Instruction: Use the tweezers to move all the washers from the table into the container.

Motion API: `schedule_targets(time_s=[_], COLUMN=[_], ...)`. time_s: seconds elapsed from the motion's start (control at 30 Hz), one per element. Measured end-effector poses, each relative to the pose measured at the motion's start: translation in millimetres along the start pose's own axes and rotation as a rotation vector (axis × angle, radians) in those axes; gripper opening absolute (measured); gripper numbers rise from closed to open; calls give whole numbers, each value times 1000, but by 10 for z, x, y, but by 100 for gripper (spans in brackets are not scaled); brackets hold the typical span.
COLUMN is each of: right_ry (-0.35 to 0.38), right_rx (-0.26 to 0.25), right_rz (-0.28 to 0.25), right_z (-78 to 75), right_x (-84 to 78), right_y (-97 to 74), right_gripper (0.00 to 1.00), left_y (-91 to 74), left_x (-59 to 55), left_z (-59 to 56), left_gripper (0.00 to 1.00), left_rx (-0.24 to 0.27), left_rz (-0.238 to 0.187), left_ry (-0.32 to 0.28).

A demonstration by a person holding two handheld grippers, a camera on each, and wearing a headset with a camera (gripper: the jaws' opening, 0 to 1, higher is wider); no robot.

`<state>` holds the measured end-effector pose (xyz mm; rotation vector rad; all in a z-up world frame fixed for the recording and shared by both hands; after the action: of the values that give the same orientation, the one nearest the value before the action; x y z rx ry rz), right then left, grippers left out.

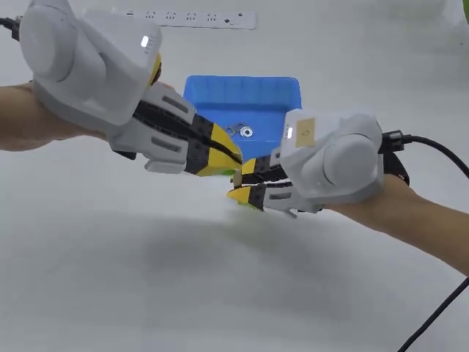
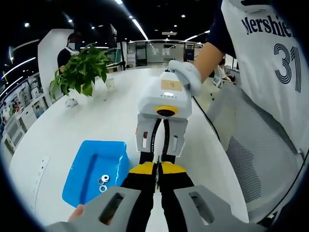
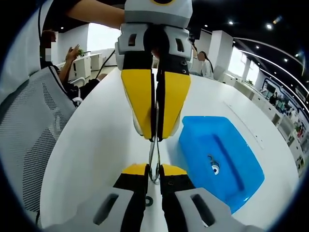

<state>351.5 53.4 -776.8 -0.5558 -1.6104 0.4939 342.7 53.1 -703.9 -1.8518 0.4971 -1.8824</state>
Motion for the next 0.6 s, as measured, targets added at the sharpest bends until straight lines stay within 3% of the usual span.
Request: schedule_targets(time_s=[0.37, 0.6], right_ry=[-3, -24], right_rx=[9, 1], right_rz=[4, -13], right_z=[42, 33], right_x=[32, 185], right_y=[-11, -92], right_gripper=[10, 10], left_y=[-35, -147], left_x=[8, 127], left_z=[-19, -26], left_gripper=[6, 6], left_rx=[-14, -10], left_rz=[7, 3], left_ry=[-7, 6])
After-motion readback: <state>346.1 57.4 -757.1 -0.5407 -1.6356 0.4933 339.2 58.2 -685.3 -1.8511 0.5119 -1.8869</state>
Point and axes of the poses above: the centre of the closed fingertips' face, and the gripper's own axes: y roughly forward along the fingers, z roughly to its left, x roughly out of its top, the point moved 2 cm from there along -y, roughly backward along the fingers, and after that the axes turned 1 degree about x, right-handed, at the moved point
